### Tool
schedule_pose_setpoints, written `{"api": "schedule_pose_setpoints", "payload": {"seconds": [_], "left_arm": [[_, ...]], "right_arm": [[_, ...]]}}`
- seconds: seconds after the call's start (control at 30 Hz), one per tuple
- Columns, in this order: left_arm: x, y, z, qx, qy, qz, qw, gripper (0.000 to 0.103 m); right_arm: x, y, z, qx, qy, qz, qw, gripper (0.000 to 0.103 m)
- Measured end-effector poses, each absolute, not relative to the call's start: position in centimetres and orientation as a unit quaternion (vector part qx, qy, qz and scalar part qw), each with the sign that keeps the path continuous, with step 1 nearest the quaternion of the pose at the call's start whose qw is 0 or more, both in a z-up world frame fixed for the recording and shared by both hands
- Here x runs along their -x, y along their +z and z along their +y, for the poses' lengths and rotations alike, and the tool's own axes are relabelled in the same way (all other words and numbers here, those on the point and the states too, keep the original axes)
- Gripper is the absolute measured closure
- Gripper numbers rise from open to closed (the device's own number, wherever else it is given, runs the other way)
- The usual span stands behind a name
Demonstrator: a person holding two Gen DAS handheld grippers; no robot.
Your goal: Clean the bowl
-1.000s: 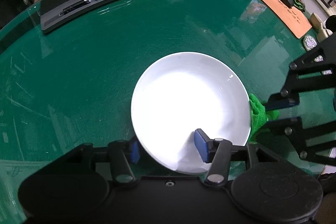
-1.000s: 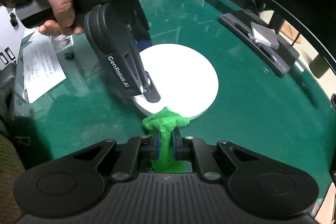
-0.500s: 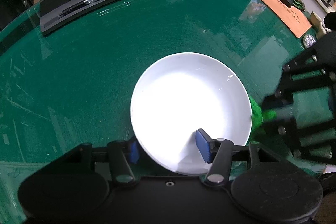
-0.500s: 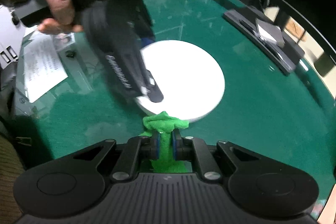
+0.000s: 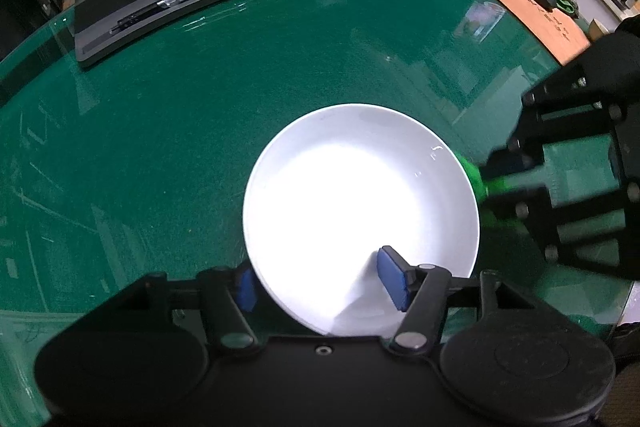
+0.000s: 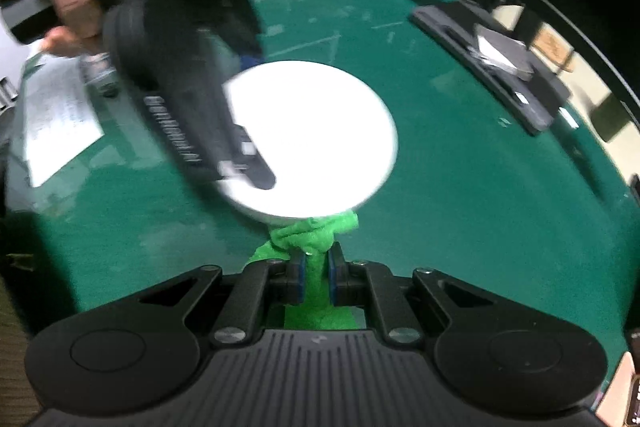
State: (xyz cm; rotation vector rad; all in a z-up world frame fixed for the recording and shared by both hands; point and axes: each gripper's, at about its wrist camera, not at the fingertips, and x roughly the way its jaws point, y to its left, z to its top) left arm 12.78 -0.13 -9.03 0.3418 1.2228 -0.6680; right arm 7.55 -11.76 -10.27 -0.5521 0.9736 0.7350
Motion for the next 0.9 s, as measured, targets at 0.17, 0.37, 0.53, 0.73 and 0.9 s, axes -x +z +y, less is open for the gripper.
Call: {"api": "schedule_pose_setpoints", "payload": {"seconds": [0.17,0.37,0.53,0.73,0.9], "left_arm": [[-12.8,-9.1,-0.1,-0.159,-0.308,0.560,0.753,0.042],[-12.6,-9.1,0.0,-0.160,-0.310,0.555,0.755,0.042],[-12.6,-9.1,0.1,-0.161,-0.314,0.554,0.754,0.041],[-12.6,-9.2,0.1,-0.160,-0.312,0.555,0.754,0.041],[-12.6,-9.3,0.0,-0.165,-0.314,0.554,0.753,0.039]], "right_arm": [[-6.1,-10.1,-10.9,0.263,0.378,0.449,0.766,0.093],[-8.1,-10.2,-11.7,0.268,0.340,0.449,0.782,0.093],[-7.2,-10.0,-11.1,0.290,0.354,0.441,0.772,0.093],[-7.7,-10.3,-11.2,0.284,0.362,0.447,0.767,0.093],[-7.9,-10.0,-11.2,0.293,0.356,0.439,0.771,0.093]]}}
